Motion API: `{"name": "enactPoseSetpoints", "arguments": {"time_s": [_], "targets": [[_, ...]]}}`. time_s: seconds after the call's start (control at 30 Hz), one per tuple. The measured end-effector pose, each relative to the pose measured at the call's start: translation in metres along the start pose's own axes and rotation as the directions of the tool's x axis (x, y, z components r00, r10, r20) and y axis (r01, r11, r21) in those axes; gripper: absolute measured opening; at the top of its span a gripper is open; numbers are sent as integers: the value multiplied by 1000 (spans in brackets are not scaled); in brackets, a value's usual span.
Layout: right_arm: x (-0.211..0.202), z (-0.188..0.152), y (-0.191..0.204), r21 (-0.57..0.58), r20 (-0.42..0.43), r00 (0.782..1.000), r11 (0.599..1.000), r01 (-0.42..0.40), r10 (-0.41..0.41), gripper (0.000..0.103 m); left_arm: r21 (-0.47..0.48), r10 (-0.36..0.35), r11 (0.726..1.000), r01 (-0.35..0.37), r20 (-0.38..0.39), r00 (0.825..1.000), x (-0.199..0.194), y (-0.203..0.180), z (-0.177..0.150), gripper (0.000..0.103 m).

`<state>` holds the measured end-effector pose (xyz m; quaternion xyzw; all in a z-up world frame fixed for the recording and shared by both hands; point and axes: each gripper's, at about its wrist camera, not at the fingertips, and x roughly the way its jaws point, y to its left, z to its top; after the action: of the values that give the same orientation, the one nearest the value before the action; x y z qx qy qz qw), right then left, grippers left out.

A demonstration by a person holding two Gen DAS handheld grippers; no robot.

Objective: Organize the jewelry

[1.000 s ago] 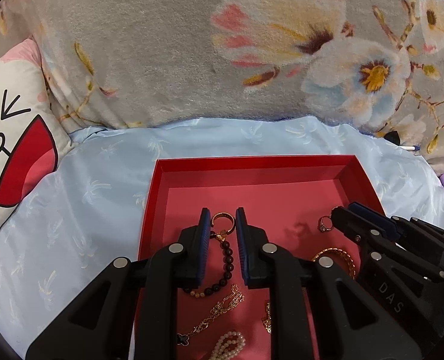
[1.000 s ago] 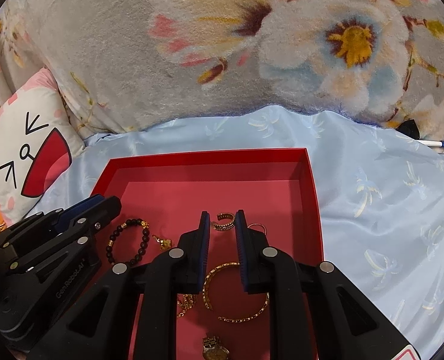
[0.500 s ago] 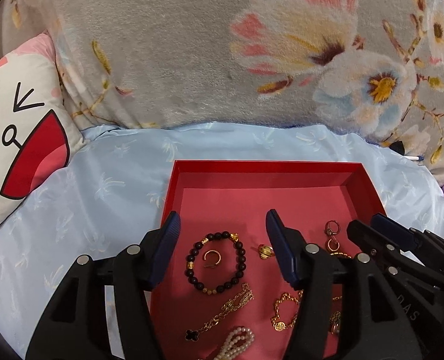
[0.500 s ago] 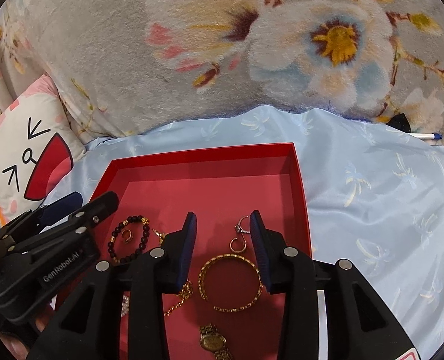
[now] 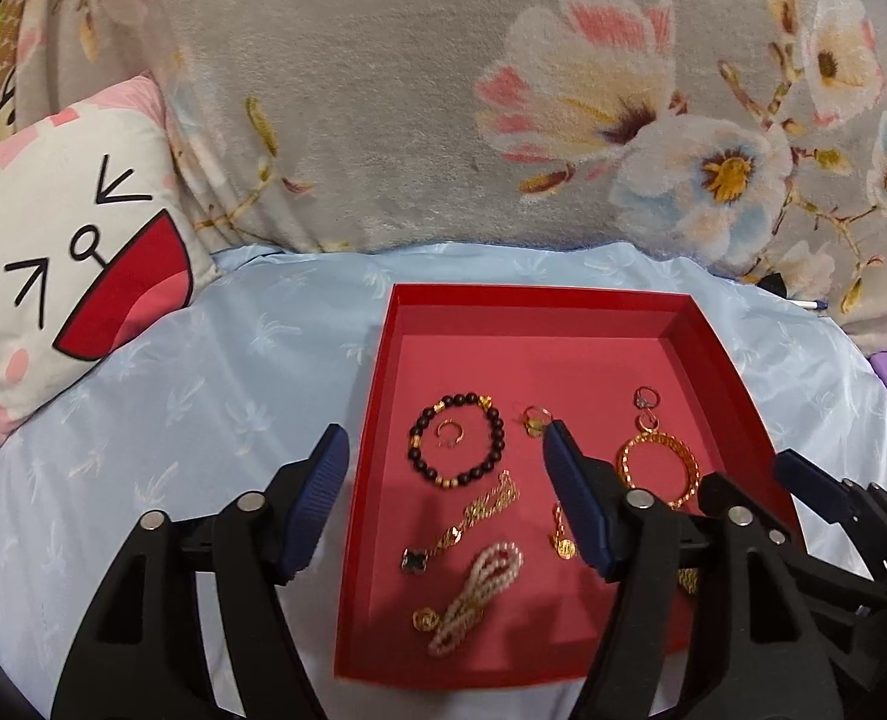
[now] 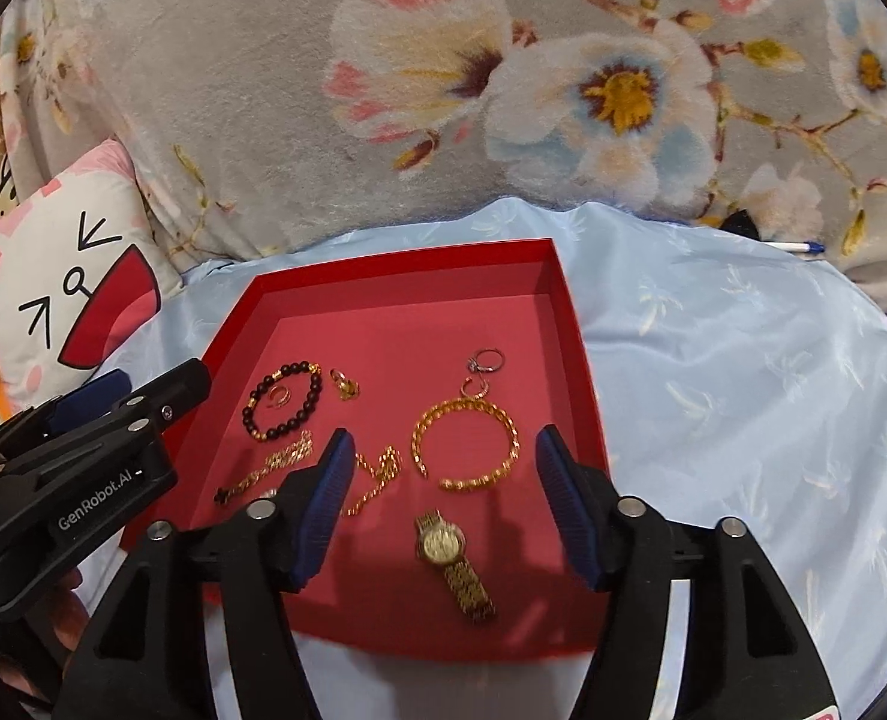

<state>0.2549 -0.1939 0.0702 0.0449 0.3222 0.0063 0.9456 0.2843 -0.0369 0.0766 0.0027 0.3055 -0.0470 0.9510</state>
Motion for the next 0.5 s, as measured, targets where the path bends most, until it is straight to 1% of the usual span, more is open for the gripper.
{"name": "enactPoseSetpoints", "arguments": {"time_s": [0.07,0.13,0.17,0.3,0.4,0.5], "targets": [[-10,-10,2,-6,18,1000,1000,26,-26,68,-1,13,1000,-13,16,1000,-11,1,-11,69],[-19,-20,4,-10,29,998,999,49,-49,68,-7,14,1000,-14,22,1000,-21,3,-23,80],[-25,-26,4,-10,38,997,998,61,-61,70,-13,14,1000,-14,24,1000,-24,5,-28,82],[-43,-44,1,10,58,996,997,72,-73,76,-38,10,999,-9,31,999,-41,11,-49,82],[-48,-54,-1,22,54,997,998,60,-61,76,-29,22,999,-21,47,999,-50,10,-58,82],[-50,-63,-3,28,57,996,997,66,-68,76,-2,41,999,-40,60,997,-54,6,-65,83]]}}
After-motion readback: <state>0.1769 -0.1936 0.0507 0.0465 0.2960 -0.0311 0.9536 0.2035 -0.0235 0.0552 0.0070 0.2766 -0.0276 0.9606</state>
